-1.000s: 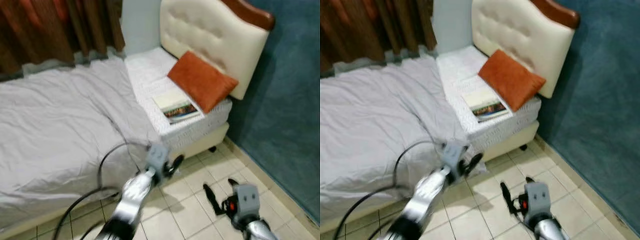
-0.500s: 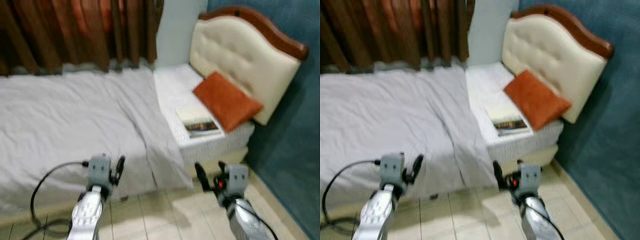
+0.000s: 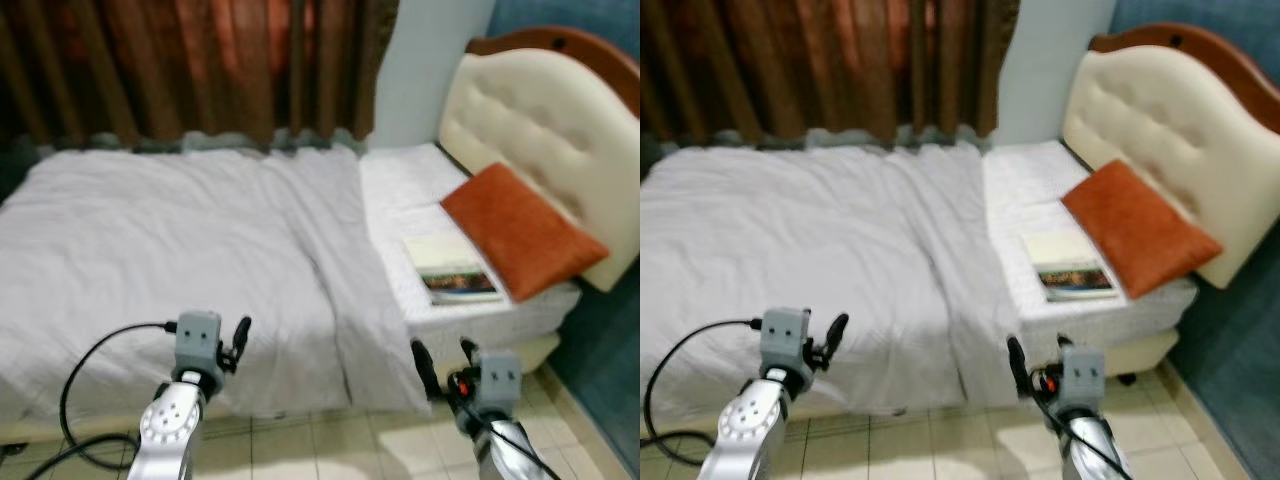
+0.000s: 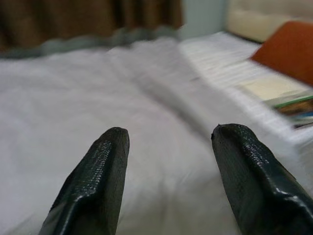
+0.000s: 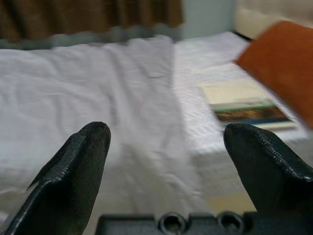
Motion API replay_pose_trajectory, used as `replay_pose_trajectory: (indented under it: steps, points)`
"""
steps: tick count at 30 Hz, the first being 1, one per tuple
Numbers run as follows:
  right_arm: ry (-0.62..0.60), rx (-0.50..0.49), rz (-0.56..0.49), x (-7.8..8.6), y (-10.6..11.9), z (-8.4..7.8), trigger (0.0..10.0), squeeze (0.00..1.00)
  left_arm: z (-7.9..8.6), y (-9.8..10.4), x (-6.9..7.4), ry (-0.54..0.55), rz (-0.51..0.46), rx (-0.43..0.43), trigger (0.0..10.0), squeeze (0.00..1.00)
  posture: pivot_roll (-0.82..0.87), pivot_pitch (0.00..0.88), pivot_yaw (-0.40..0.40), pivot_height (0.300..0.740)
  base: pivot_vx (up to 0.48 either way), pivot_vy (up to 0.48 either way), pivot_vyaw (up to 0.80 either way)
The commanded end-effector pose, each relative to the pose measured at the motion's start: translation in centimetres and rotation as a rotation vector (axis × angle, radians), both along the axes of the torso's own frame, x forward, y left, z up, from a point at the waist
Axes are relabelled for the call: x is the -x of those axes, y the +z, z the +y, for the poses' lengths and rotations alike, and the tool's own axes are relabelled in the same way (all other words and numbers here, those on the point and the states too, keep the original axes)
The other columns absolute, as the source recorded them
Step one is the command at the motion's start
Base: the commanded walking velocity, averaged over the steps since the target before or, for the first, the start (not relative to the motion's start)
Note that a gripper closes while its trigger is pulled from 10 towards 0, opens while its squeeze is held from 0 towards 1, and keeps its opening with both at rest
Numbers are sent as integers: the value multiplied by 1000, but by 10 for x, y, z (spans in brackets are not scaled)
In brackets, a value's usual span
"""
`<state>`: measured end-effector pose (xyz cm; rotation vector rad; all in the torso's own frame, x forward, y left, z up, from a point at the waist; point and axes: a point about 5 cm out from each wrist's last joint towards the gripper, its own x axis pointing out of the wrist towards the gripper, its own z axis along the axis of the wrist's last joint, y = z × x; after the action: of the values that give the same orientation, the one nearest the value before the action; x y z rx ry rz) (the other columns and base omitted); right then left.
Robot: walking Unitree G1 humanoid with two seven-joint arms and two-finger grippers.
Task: Clean up the room
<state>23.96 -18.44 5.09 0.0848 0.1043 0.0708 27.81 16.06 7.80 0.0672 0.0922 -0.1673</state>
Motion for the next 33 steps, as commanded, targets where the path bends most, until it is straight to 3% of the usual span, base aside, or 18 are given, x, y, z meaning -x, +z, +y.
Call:
replay_pose_trajectory:
  steps: [1,10,33]
  points:
    - [-29,10,-15,-1,4,-6,10000,0,-10,4,-3,-40,-10,6,10000,0,-16,0,-14,740,480,0,0]
    - [-31,-2,-35,-14,9,-2,10000,0,-16,8,-12,-69,-9,-14,10000,0,-18,0,-8,740,480,0,0]
    - [6,16,-25,-25,8,-2,10000,0,-16,-4,-4,-57,23,-7,10000,0,-7,0,-26,740,480,0,0]
